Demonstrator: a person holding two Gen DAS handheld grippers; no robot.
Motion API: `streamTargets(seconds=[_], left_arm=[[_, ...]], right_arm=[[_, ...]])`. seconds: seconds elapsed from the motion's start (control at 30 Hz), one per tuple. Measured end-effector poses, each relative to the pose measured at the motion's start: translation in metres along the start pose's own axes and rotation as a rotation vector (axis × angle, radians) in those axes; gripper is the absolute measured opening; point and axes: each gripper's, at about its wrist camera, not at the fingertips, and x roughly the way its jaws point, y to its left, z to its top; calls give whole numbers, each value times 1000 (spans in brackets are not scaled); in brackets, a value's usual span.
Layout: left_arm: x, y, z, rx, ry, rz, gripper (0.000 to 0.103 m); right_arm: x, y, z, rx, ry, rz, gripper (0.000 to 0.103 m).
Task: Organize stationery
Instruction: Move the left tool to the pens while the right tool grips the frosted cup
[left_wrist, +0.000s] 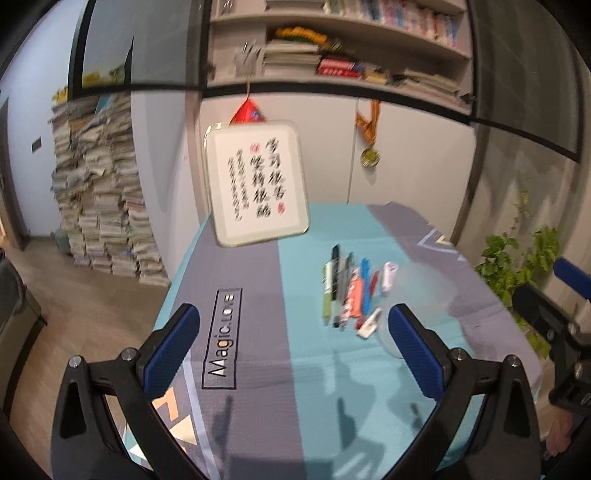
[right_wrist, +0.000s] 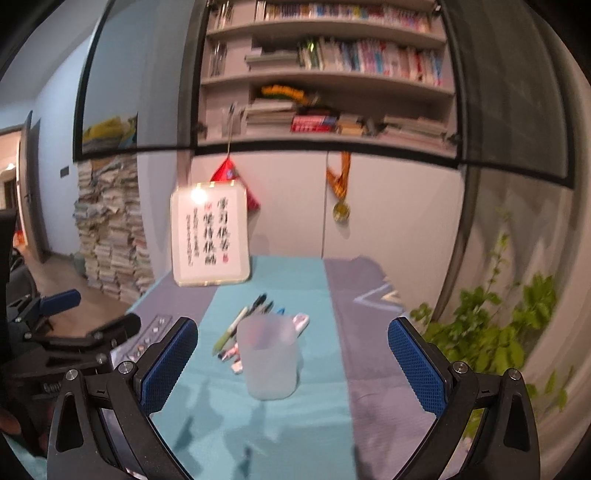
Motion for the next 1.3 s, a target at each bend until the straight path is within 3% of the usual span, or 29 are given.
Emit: streamTargets(seconds=[0.37, 0.57, 0.6, 0.67, 0.7, 0.87, 1.03, 1.17, 1.3], left_arm=[[69, 20, -2, -23, 128, 3, 102], [95, 23, 5, -19, 155, 6, 102], [100, 22, 8, -15, 158, 3, 102], [109, 19, 11, -9, 159, -6, 102], [114, 17, 13, -5, 163, -15, 102], [144, 1, 15, 24, 208, -62, 99], [167, -5, 19, 5, 258, -86, 82], [180, -3, 22, -38, 282, -73, 81], [187, -6, 22, -31, 300, -43, 79]], right_arm=[[90, 12, -20, -23, 194, 23, 103], [123, 13, -23, -34, 248, -5, 103], [129, 11, -24, -28, 255, -10, 101], [134, 5, -24, -12, 265, 33, 71], [136, 0, -23, -1, 275, 57, 71], [130, -24, -19, -44, 249, -4, 71], [134, -69, -17, -37, 229, -125, 71], [145, -89, -21, 18, 220, -65, 70], [153, -84, -31, -19, 220, 14, 70]])
